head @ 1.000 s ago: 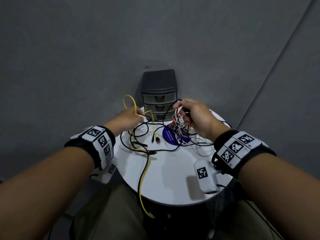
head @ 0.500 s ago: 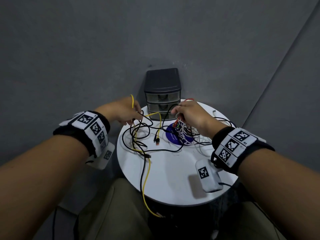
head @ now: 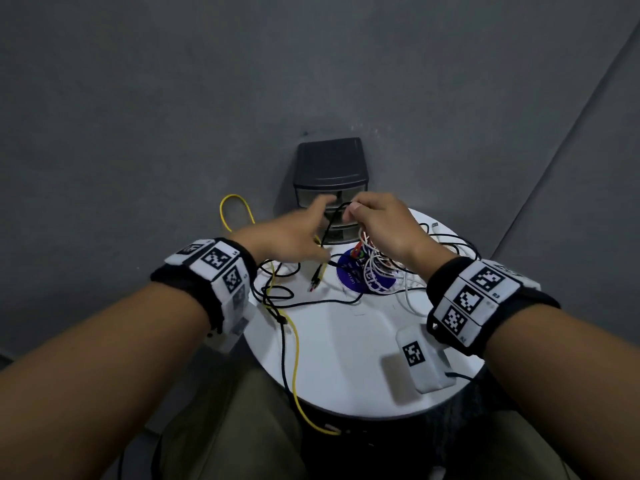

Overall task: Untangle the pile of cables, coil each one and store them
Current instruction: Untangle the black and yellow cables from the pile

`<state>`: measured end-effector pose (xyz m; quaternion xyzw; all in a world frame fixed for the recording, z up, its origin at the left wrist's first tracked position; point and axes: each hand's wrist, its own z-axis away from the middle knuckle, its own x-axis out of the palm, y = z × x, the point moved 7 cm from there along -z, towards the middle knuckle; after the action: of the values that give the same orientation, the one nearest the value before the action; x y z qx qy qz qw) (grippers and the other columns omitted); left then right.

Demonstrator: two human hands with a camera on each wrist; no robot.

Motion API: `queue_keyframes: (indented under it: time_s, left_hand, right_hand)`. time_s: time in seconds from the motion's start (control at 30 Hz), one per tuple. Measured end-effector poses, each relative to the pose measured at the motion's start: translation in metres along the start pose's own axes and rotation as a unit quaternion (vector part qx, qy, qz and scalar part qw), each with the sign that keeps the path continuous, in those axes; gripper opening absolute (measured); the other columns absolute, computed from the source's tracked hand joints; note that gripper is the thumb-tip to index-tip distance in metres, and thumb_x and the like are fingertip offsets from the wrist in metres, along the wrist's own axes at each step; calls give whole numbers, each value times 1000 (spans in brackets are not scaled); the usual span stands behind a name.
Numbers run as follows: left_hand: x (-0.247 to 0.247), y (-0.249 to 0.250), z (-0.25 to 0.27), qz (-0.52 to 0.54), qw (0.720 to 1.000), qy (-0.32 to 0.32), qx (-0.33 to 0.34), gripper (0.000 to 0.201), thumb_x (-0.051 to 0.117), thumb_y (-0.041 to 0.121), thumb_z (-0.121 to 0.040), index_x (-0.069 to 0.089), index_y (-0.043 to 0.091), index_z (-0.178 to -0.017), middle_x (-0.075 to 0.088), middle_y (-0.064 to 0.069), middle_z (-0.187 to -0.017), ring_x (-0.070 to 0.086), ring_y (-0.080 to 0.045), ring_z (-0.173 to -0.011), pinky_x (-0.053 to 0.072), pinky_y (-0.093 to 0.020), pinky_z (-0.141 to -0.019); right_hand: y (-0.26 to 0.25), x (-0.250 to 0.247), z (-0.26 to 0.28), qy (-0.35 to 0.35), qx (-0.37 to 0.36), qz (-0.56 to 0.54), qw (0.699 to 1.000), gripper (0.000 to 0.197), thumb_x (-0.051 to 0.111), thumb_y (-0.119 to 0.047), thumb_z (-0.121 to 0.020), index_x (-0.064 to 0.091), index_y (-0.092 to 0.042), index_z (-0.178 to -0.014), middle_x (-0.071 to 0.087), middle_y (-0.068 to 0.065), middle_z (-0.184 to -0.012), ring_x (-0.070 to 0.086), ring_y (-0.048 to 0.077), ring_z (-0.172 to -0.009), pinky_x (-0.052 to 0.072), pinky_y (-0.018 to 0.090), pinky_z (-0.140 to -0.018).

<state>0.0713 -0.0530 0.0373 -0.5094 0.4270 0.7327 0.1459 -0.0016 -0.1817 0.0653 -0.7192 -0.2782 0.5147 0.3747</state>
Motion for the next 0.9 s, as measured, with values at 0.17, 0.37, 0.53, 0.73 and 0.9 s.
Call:
queue_keyframes:
  time_s: [0.17, 0.37, 0.53, 0.73, 0.9]
  left_hand:
    - [25, -8, -6, 1, 997, -77, 7, 26, 71, 22, -93, 58, 20, -115, 68, 5, -95, 62, -11, -83, 48, -18, -72]
    - [10, -9, -9, 6, 999, -4, 41, 19, 54, 16, -101, 58, 24, -84, 60, 10, -73, 51, -4, -64, 37, -15, -59]
    - [5, -8, -17, 61, 995, 68, 35, 25, 45, 22, -107, 55, 23, -85, 59, 6, -83, 53, -15, -78, 42, -28, -70]
    - [-8, 3, -10, 123, 984, 126, 16, 25, 49, 24, -106, 57, 9, -88, 53, 4, -75, 46, -12, -69, 37, -31, -65]
    - [-6, 0, 1, 257, 962, 93, 9, 12, 62, 9, -95, 62, 15, -84, 57, 13, -62, 46, -3, -54, 37, -23, -56]
  right_hand:
    - [-5, -2, 0, 29, -13, 20, 999, 27, 49, -18, -100, 70, -14, -84, 68, -5, -85, 60, 14, -86, 45, 31, -78]
    - [4, -23, 6, 158, -23, 87, 983, 11, 61, -21, -91, 56, -27, -98, 51, -4, -104, 54, 21, -98, 44, 33, -83]
    - [-34, -13, 26, 127, -177, 140, 966, 11, 63, -23, -90, 56, -21, -82, 54, -7, -79, 50, 15, -73, 37, 29, -63]
    - [-21, 20, 22, 16, -108, 230, 967, 4, 63, -19, -93, 66, -16, -94, 61, 1, -88, 54, 21, -82, 34, 28, -68]
    - [-12, 25, 17, -20, -114, 268, 956, 5, 59, -20, -98, 56, -17, -94, 51, 1, -100, 51, 22, -88, 37, 33, -72]
